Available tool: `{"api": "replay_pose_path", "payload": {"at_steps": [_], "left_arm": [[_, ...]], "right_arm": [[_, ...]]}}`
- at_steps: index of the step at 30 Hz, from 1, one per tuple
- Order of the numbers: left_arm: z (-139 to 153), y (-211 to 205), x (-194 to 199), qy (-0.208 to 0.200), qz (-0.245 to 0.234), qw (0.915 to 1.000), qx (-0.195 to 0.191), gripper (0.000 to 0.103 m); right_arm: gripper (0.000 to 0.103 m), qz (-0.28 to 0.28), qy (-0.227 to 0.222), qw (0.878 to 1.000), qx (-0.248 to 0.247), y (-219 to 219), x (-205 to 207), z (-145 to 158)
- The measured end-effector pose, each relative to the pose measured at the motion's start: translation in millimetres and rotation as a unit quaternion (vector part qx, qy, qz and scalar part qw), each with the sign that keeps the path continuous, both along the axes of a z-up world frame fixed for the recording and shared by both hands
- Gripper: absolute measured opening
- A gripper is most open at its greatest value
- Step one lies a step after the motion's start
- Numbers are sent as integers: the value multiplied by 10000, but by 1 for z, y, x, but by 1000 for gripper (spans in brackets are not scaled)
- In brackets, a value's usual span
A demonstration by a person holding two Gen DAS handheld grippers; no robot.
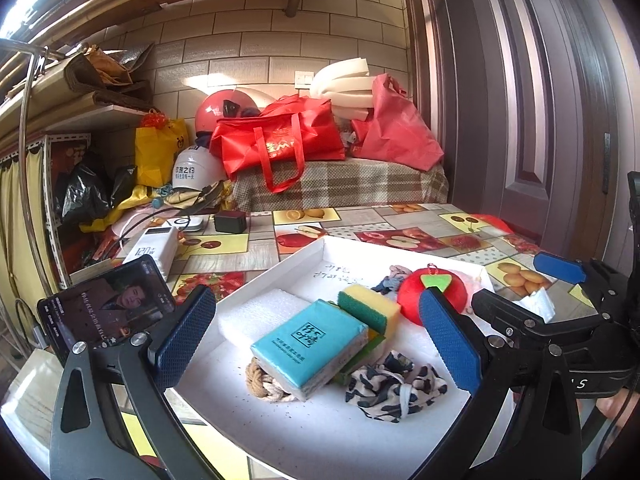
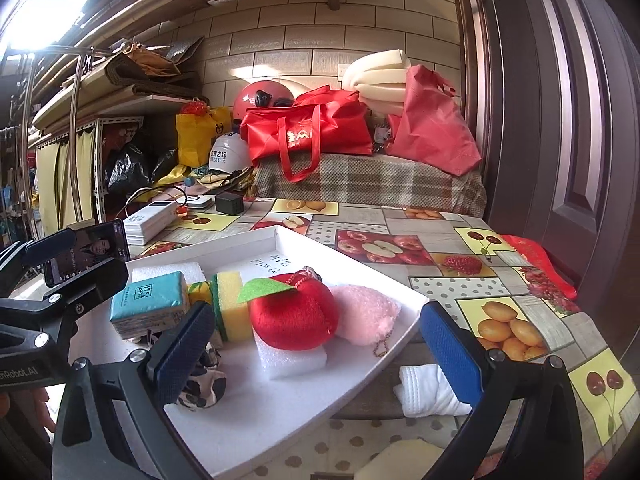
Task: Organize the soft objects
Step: 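Lift both grippers out of the box back toward the pile, then grasp the pale yellow foam block with the left gripper while the right grasps the white cloth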
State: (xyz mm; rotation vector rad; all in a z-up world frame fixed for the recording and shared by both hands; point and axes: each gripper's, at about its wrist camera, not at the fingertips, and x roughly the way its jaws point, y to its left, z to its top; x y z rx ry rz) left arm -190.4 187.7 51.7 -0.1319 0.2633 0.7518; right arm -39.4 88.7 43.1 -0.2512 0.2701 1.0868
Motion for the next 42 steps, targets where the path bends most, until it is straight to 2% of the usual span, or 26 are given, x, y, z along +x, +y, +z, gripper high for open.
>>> {"api": "replay_pose_path", "payload": {"at_steps": [5, 9, 12, 16, 19, 21, 26, 32, 33, 34, 35, 36, 37, 42], "left_arm": [[1, -37, 20, 193, -737, 9970, 129, 102], [1, -66, 38, 364, -1366, 9899, 128, 102], [1, -89, 59, 568, -1890, 9803, 49, 102], [-5, -118, 98, 1045, -2657, 9579, -284, 102], [-14, -134, 131, 1625, -2662, 9495, -354, 102], [-18, -137, 145, 1833, -2644, 9456, -478, 102], [-25, -130, 148, 1881, -2530, 9458, -780, 102], [-30, -123, 151, 1966, -2444, 9442, -1006, 102], [-32, -123, 154, 2036, -2439, 9427, -1019, 102], [-34, -124, 156, 2106, -2433, 9412, -1033, 102], [-35, -124, 159, 2161, -2428, 9399, -1047, 102], [-36, -124, 161, 2202, -2427, 9388, -1063, 102], [-37, -124, 163, 2229, -2433, 9377, -1086, 102], [-45, -125, 173, 2437, -2544, 9277, -1234, 101]], "right_arm": [[103, -254, 275, 9993, 33, -40, 32, 1], [103, -725, 550, 9958, 62, -74, 73, -1], [103, -1043, 937, 9900, 138, -99, 107, -3], [103, -1030, 1638, 9809, 212, -116, 140, -10], [103, -521, 2029, 9778, -19, -104, 146, -18], [103, -108, 2144, 9760, -356, -87, 144, -23], [103, 435, 1982, 9760, -791, -51, 140, -26], [102, 1046, 2196, 9588, -1466, -15, 135, -42], [99, 1092, 2205, 9566, -1559, -13, 133, -44], [92, 1082, 2216, 9552, -1635, -11, 134, -46], [90, 1056, 2202, 9557, -1645, -11, 134, -46], [77, 1087, 2219, 9556, -1605, -13, 134, -45], [71, 1132, 2253, 9544, -1596, -14, 135, -46], [66, 1079, 2234, 9570, -1503, -26, 137, -42]]}}
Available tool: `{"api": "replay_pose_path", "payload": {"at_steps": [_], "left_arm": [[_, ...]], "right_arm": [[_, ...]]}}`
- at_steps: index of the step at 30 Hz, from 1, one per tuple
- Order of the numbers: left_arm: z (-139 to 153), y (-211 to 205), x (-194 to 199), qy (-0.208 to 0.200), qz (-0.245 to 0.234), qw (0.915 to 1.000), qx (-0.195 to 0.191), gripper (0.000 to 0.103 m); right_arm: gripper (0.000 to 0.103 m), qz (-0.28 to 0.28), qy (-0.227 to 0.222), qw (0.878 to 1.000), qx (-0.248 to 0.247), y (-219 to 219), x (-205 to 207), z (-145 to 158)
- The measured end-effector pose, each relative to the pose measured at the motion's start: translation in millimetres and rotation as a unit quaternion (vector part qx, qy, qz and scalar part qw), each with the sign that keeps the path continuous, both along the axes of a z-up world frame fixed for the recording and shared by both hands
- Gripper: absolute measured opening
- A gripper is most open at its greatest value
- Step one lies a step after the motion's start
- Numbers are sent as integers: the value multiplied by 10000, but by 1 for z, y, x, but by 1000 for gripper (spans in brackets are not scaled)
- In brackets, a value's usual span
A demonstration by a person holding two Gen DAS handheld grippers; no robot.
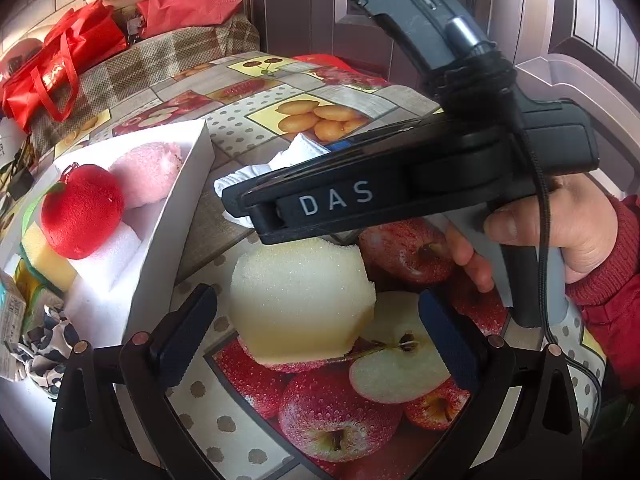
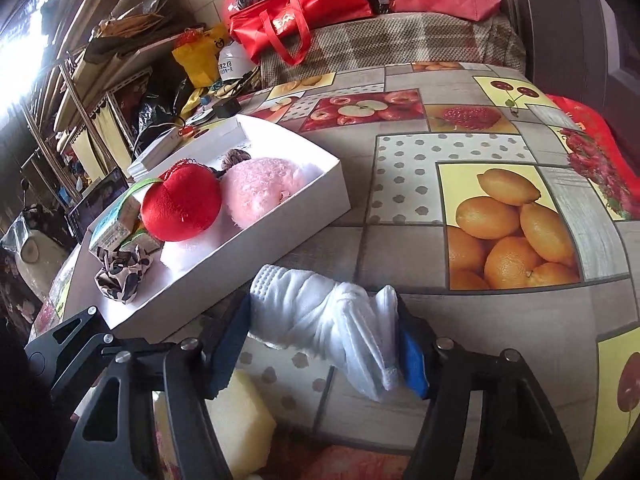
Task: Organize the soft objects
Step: 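Grasp the pale yellow foam block with the left gripper while the right grasps the white cloth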
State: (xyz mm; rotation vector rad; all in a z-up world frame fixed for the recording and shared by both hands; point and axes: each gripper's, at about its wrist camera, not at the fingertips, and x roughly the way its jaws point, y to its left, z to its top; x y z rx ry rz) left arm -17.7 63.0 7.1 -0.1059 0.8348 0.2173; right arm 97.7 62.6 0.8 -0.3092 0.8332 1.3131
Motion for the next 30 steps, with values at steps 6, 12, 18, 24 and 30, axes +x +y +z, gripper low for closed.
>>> {"api": "replay_pose_path", "payload": {"at_steps": [6, 12, 18, 24, 30], "left_arm": [[-2, -4, 4, 95, 29, 9998, 181, 94], [0, -7, 2, 13, -83, 9996, 268, 62], [9, -20, -6, -320, -242, 9974, 602, 60], [29, -21, -33, -1170, -50, 9896, 836, 60], [43, -14, -58, -1887, 190, 9785, 815, 60]], "right_arm": [[61, -321, 22, 9994, 161, -32, 7, 3], [60, -719, 208, 9958, 528, -64, 18, 7], [60, -876, 73, 9930, 792, -73, 15, 15], [60, -1258, -523, 9806, 1409, -102, -6, 31], [61, -1596, -1013, 9601, 2058, -126, -31, 47]]}}
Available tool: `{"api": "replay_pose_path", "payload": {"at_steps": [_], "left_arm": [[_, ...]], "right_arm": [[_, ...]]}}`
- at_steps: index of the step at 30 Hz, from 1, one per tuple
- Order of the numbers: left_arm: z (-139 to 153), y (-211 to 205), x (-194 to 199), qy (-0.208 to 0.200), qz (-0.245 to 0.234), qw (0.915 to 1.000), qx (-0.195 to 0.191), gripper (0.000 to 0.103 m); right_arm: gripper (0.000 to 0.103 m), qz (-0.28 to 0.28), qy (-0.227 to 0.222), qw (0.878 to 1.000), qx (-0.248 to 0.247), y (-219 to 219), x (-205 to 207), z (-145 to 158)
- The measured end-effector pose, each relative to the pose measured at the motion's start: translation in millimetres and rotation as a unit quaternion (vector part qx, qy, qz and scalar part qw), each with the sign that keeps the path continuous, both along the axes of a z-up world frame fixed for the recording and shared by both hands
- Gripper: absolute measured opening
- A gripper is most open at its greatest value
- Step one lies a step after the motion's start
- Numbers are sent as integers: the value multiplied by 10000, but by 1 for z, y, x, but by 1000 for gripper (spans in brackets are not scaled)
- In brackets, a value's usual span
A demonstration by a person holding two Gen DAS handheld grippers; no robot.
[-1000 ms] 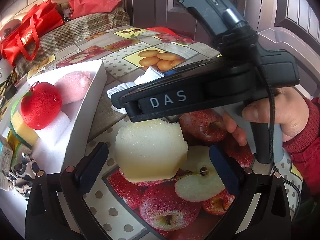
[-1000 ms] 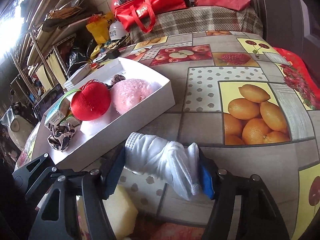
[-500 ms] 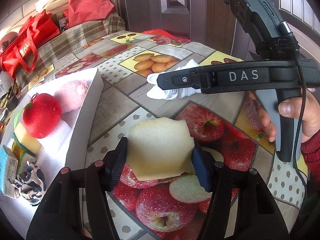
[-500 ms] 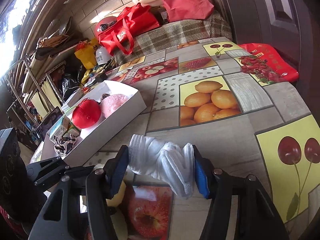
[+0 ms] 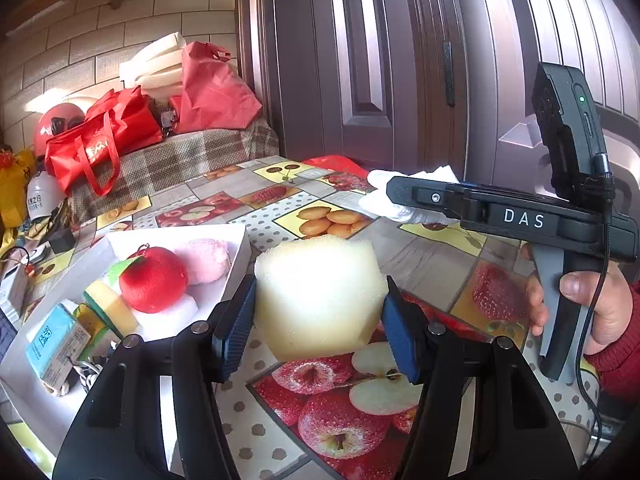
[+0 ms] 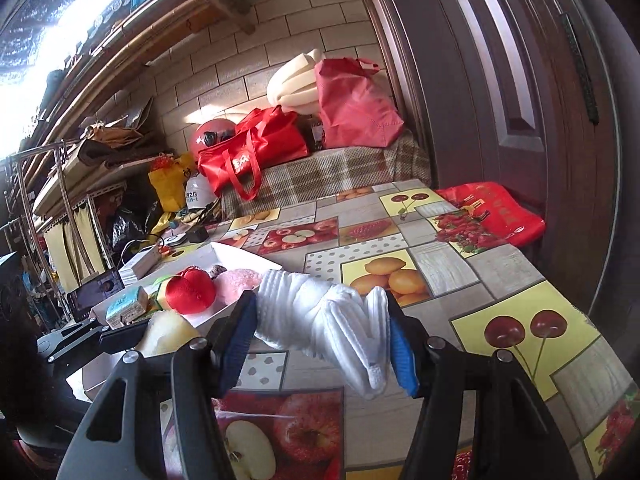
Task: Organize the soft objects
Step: 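Grasp the pale yellow foam block with the left gripper while the right grasps the white cloth, then carry the foam block and white cloth over the white box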
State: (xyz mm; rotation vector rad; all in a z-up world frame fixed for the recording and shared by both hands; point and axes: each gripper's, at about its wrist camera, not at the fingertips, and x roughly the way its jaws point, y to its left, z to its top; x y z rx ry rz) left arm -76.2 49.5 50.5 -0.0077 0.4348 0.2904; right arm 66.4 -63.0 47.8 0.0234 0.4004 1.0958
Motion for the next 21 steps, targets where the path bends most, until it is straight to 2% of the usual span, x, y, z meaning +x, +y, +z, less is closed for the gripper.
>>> {"api": "replay_pose_path", "payload": {"at_steps": [4, 9, 21], "left_arm": [[4, 2, -8, -215, 57, 9998, -17, 60], [6, 11, -13, -350, 123, 9990, -240, 60], [6, 22, -37, -459, 371, 9982, -39, 60]], "right_arm": [[61, -106, -59, 9999, 115, -1, -7, 3], [61, -110, -145, 9998, 109, 4, -20, 4], [61, 36, -649, 9979, -78, 18, -55, 5]]}}
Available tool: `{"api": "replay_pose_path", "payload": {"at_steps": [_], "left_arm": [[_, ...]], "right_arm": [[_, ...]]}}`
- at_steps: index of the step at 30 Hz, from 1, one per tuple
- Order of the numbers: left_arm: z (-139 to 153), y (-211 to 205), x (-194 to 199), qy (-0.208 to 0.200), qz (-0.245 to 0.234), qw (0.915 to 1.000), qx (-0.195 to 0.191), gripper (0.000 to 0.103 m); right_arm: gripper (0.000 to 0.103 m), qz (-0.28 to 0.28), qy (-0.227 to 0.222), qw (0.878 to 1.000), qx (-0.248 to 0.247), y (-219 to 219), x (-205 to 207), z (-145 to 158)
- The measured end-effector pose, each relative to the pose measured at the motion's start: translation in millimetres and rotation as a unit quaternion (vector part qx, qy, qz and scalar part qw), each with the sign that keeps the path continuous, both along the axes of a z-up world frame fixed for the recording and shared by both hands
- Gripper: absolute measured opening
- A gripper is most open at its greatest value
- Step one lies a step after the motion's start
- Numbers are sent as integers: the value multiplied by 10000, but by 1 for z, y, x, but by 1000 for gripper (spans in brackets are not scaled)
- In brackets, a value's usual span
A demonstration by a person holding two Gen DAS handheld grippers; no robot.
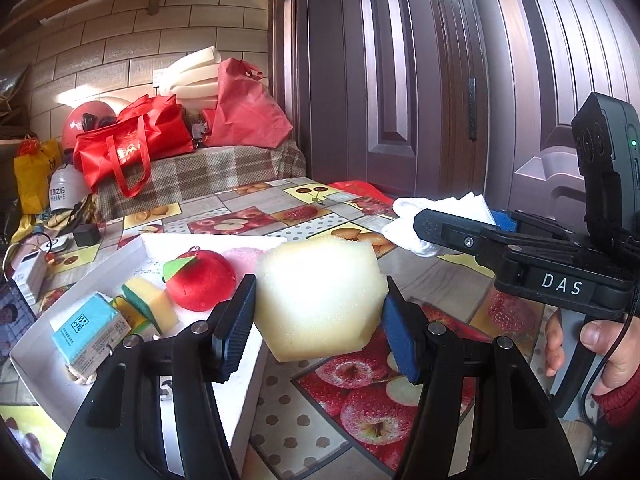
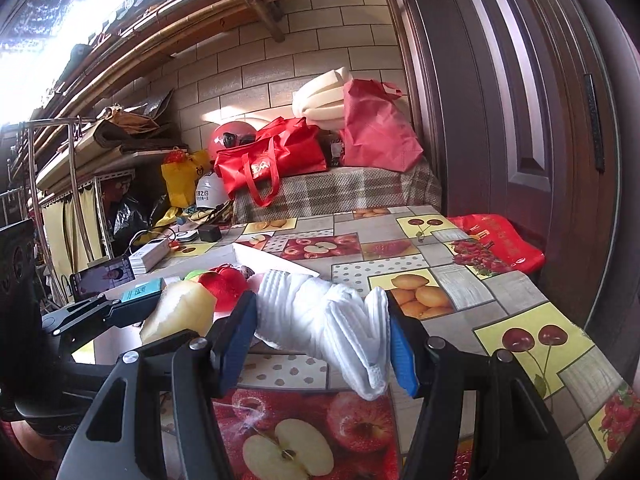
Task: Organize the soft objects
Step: 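Carry the foam block and white cloth over the white box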
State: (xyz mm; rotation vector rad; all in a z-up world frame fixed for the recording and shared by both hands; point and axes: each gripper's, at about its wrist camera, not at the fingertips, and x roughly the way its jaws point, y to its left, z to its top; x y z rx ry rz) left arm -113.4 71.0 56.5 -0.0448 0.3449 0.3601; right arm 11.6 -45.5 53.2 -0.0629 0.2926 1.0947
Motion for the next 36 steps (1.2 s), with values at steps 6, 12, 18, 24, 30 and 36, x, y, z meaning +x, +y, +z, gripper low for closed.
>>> {"api": "replay_pose_path", "payload": {"at_steps": [6, 12, 18, 24, 30, 36], "left_arm": [[-1, 20, -23, -15, 293, 9996, 28, 60], [-3, 43, -50, -93, 676, 9977, 14, 60], [-3, 59, -66, -148, 879, 9960, -28, 60], [-4, 65, -70, -167, 916, 9956, -114, 60], [-4, 74, -71, -159, 1050, 9943, -126, 60], [-5, 95, -74, -205, 1403, 9898, -135, 60]], "right_arm": [[61, 122, -123, 9998, -73, 10, -14, 0], [61, 302, -206, 9992, -174, 22, -29, -2], [61, 493, -287, 9979, -313, 36, -43, -4], [61, 623, -240, 9969, -410, 47, -48, -6], [61, 763, -78, 9956, -543, 67, -47, -11], [61, 817, -115, 9947, -620, 86, -49, -15]]}}
